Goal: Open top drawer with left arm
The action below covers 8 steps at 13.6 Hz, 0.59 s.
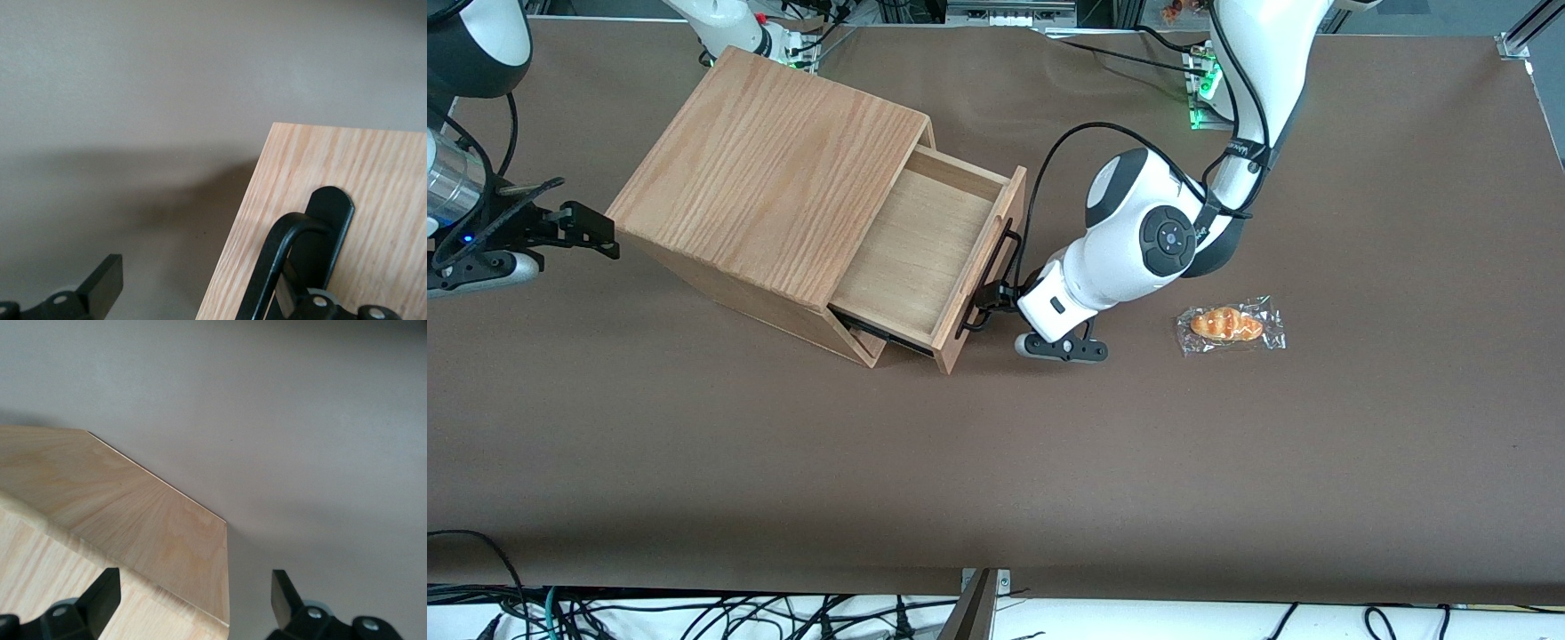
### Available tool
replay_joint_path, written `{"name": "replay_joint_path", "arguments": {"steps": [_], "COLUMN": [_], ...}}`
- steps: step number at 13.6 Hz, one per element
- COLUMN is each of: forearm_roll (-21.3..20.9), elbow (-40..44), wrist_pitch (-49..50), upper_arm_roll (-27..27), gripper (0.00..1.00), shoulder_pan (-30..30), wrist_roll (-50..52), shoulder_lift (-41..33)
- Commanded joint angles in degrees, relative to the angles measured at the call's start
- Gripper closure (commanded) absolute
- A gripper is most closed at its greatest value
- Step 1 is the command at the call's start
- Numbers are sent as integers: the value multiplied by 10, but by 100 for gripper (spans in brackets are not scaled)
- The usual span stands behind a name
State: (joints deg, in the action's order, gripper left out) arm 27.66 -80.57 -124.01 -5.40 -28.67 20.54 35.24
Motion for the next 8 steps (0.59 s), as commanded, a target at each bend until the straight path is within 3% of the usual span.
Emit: {"name": "replay_joint_path", "arguments": {"steps": [1,8], "forearm_roll": [-23,-12], "elbow": [11,18], "wrist_pitch": [6,56], "upper_arm_roll": [5,0], "gripper": [0,0], "shoulder_pan": [11,26], "wrist_roll": [-6,10], "shoulder_lift": [5,-18]}}
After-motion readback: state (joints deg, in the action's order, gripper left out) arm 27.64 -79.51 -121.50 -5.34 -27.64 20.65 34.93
